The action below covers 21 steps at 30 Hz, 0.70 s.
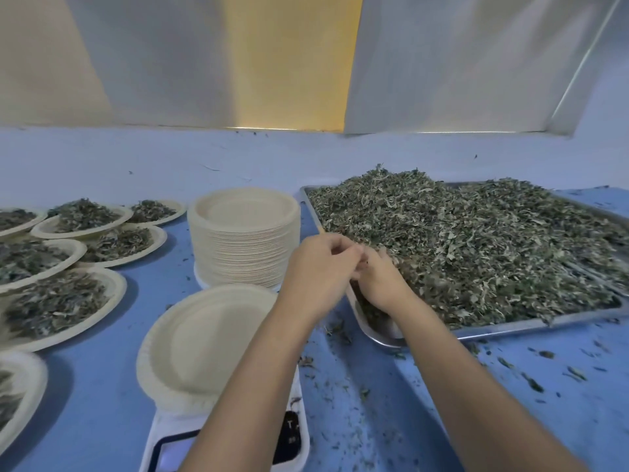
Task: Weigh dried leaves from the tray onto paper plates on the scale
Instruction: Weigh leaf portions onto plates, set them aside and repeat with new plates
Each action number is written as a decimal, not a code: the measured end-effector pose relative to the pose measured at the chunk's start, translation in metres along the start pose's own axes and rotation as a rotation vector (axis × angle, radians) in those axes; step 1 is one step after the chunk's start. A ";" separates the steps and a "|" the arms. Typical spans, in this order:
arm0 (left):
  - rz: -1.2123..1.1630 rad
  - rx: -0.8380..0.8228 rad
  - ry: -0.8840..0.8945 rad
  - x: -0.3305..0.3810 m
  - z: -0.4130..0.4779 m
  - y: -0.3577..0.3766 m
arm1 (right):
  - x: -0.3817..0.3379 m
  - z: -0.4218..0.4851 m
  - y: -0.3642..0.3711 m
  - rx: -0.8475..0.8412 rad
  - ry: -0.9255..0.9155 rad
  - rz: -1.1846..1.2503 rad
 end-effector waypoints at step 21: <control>-0.199 0.075 -0.145 -0.012 -0.003 -0.019 | -0.002 0.010 0.010 0.022 -0.061 -0.516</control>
Point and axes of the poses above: each hand's wrist, its own z-axis towards the middle knuckle, its own y-axis out of the palm, x = y × z, the point moved 6 cm from there along z, towards the middle knuckle, and after that the axes turned 14 degrees about z, right-handed, at the moved point
